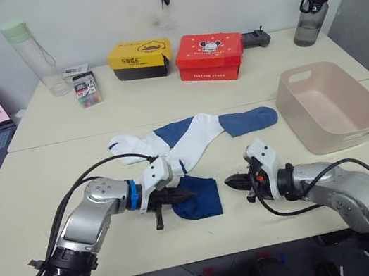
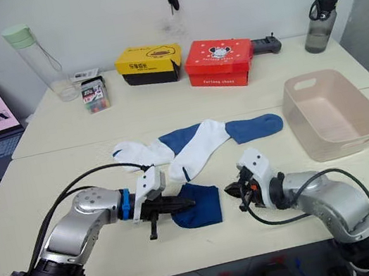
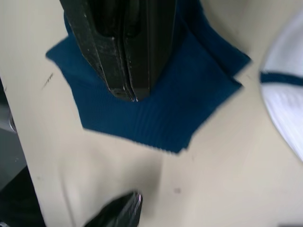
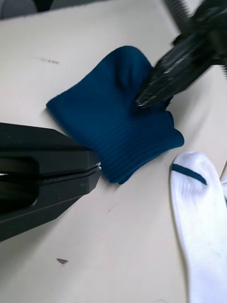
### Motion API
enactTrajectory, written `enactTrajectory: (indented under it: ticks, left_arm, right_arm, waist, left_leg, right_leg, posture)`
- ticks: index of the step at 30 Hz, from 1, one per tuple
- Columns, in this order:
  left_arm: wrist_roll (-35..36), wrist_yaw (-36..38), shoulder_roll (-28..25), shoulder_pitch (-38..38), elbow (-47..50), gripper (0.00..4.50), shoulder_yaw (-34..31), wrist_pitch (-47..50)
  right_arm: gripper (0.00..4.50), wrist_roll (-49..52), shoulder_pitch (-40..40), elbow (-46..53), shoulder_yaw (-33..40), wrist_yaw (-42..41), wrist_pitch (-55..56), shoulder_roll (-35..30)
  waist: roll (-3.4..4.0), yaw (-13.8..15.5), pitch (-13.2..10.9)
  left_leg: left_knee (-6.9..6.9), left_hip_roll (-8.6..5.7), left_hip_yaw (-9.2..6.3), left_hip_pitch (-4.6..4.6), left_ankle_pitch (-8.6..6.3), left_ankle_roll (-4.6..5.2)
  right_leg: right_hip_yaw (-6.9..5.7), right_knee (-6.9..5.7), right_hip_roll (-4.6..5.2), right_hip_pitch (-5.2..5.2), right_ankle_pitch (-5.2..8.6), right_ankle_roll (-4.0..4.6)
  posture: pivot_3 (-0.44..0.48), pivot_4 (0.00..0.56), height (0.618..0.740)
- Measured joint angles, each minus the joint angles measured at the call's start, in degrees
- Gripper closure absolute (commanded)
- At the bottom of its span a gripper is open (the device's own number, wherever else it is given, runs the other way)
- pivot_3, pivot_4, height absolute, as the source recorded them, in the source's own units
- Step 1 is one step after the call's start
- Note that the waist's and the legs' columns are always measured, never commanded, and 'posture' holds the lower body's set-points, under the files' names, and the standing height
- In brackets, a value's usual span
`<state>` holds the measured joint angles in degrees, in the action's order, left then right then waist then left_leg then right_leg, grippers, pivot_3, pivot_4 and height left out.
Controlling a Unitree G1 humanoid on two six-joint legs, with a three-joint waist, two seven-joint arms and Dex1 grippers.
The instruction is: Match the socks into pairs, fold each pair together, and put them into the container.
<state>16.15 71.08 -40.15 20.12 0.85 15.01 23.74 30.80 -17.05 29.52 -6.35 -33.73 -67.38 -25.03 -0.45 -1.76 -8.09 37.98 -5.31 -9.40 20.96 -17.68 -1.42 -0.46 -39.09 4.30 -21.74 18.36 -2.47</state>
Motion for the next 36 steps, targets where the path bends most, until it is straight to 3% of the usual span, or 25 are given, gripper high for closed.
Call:
enactTrajectory:
  ticks: [2,10,22,27,30,36]
  left_arm:
    - [-0.7,0.4,-0.1,-0.1,-0.8,4.5,0.3,-1.5]
    - [-1.8,1.3,-2.4,-0.8,-1.1,4.5,0.3,-5.2]
    - [-1.8,0.8,-2.4,-1.5,-1.5,4.5,-0.2,-5.8]
    - [-1.9,0.9,-2.4,-1.5,-1.5,4.5,-0.3,-5.8]
    - [-1.9,0.8,-2.4,-1.5,-1.5,4.5,-0.3,-5.6]
    - [-1.0,0.9,-2.4,-1.5,-1.3,4.5,-0.8,-4.5]
  right_arm:
    - [3.63,2.2,-0.5,-0.7,1.8,0.1,-2.9,1.0]
    - [1.05,8.5,-2.0,-5.5,6.4,3.5,-16.7,7.7]
    - [1.05,7.8,-6.9,-17.9,3.7,7.9,-16.0,19.8]
    - [1.05,6.4,-8.8,-22.6,0.0,5.0,-9.5,19.7]
    - [1.68,6.2,-9.5,-25.4,-0.6,4.2,-7.0,20.1]
    - [3.76,6.4,-9.8,-26.9,-0.5,4.3,-6.2,20.5]
  waist:
    - [0.0,0.1,0.0]
    - [0.06,-0.1,0.0]
    - [0.1,-0.3,0.1]
    - [0.1,-0.4,0.1]
    - [0.1,-0.5,0.1]
    - [0.11,-0.5,0.1]
  left_leg:
    - [0.01,-0.01,-0.01,0.0,0.0,0.0]
    - [-0.04,0.02,0.02,-0.03,0.0,0.0]
    - [-0.03,0.01,0.03,-0.1,0.0,0.0]
    - [-0.03,0.01,0.03,-0.11,0.0,0.0]
    - [-0.02,0.01,0.03,-0.11,0.0,0.0]
    - [-0.03,0.01,0.03,-0.08,0.0,0.0]
  right_leg:
    - [0.01,0.02,0.01,0.01,0.0,0.0]
    - [0.05,-0.02,0.0,-0.01,0.0,0.0]
    - [0.07,-0.11,-0.01,-0.03,0.0,0.01]
    - [0.07,-0.12,-0.01,-0.03,0.0,0.01]
    - [0.07,-0.14,-0.01,-0.03,0.0,0.01]
    - [0.09,-0.14,-0.01,-0.09,0.0,0.01]
  posture:
    - [0.0,0.15,0.726]
    - [0.0,0.15,0.726]
    - [0.0,0.15,0.726]
    - [0.0,0.15,0.726]
    - [0.0,0.15,0.726]
    - [0.0,0.15,0.726]
